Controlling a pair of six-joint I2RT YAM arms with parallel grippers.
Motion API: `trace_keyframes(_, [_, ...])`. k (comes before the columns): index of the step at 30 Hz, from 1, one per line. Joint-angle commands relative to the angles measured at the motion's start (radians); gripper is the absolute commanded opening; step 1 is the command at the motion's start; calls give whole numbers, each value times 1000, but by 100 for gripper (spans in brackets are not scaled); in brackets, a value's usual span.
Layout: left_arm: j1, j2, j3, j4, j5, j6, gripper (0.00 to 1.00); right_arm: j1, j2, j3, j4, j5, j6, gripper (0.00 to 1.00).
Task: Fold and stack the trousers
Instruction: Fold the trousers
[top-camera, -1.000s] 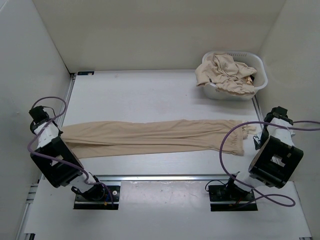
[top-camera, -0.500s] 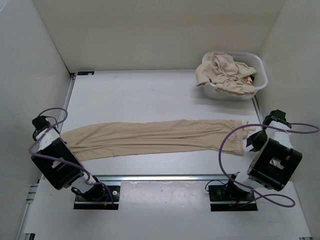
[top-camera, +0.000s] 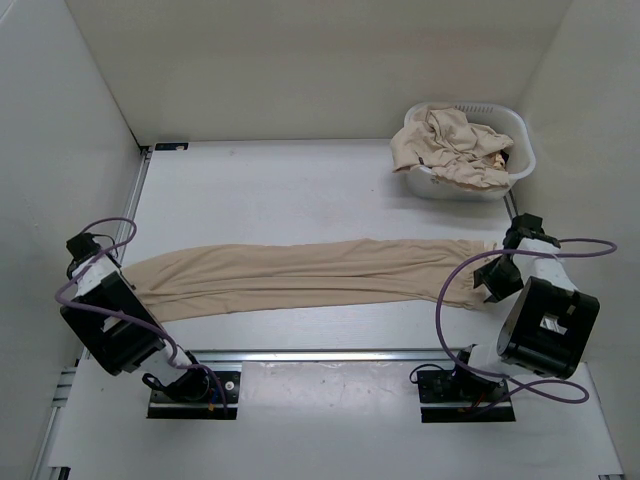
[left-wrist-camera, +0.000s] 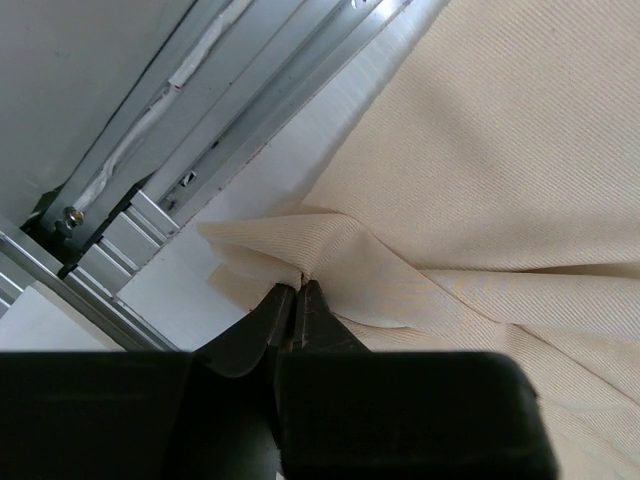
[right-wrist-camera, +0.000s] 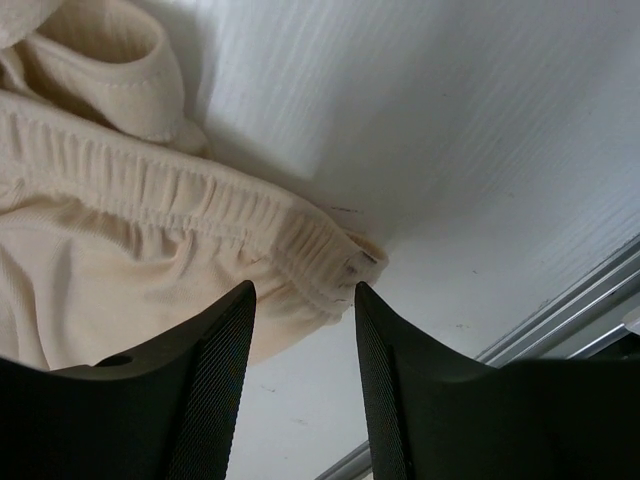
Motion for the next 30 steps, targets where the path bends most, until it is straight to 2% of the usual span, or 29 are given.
trace_keyframes(1, [4,6,20,-6,18,-1,14,-1,19,-22,-8,53,72,50])
trace_keyframes(7, [4,6,20,-6,18,-1,14,18,74,-68,5,53,109,48])
trace_keyframes(10, [4,6,20,-6,18,-1,14,18,100,-68,15,86,122,31])
trace_keyframes(11, [4,6,20,-6,18,-1,14,18,100,-53,15,99,134,20])
trace_keyframes(14, [13,6,29,-6,8,-1,14,18,100,-25,-15,158,143,7])
trace_keyframes(17, [22,6,38,-6,8,-1,14,18,88,24,-54,214,143,0])
trace_keyframes(23, [31,-13,114,-28,-1,-1,14,-36,45,148,-112,303,97,0])
trace_keyframes(26, [50,-36,139,-42,-1,-1,14,-86,34,179,-112,303,70,0])
trace_keyframes(30, [59,-46,126,-75,-1,-1,14,-96,34,188,-112,303,46,0])
